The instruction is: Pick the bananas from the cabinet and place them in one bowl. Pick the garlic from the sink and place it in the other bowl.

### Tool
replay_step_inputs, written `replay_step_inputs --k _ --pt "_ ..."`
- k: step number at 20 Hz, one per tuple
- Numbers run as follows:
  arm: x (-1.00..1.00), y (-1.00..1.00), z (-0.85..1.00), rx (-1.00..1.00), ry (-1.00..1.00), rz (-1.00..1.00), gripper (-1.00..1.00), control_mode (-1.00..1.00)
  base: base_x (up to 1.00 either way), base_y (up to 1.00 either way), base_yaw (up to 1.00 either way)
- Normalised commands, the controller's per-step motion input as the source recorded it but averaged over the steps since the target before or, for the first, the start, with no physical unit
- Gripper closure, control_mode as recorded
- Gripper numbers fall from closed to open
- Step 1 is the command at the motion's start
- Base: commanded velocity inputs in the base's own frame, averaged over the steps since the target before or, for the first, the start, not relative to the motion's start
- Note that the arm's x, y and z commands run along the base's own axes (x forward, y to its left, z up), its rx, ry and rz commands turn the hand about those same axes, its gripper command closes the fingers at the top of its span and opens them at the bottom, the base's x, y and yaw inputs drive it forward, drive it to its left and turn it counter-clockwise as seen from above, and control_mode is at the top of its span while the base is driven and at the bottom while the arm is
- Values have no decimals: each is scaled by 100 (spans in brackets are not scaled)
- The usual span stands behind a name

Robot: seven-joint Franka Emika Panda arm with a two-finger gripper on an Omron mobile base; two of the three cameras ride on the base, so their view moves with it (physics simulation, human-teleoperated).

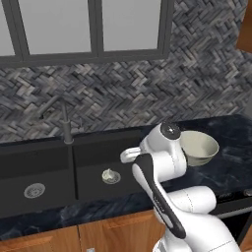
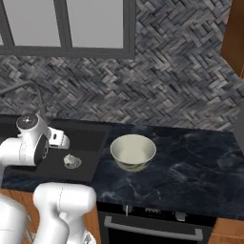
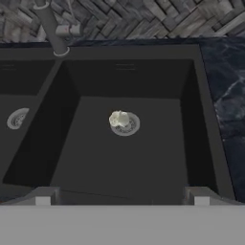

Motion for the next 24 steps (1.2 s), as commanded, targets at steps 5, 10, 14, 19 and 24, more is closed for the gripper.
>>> replay_step_inputs --k 5,10,14,19,24 --pt "48 11 -36 1 0 0 -100 -100 0 0 0" --pt "33 14 -30 0 0 0 -100 -100 0 0 0" --pt "23 17 -26 0 1 0 -100 -100 0 0 0" --pt "21 25 -7 2 16 0 -100 -100 0 0 0" --pt "23 5 -16 1 15 0 -100 -100 0 0 0"
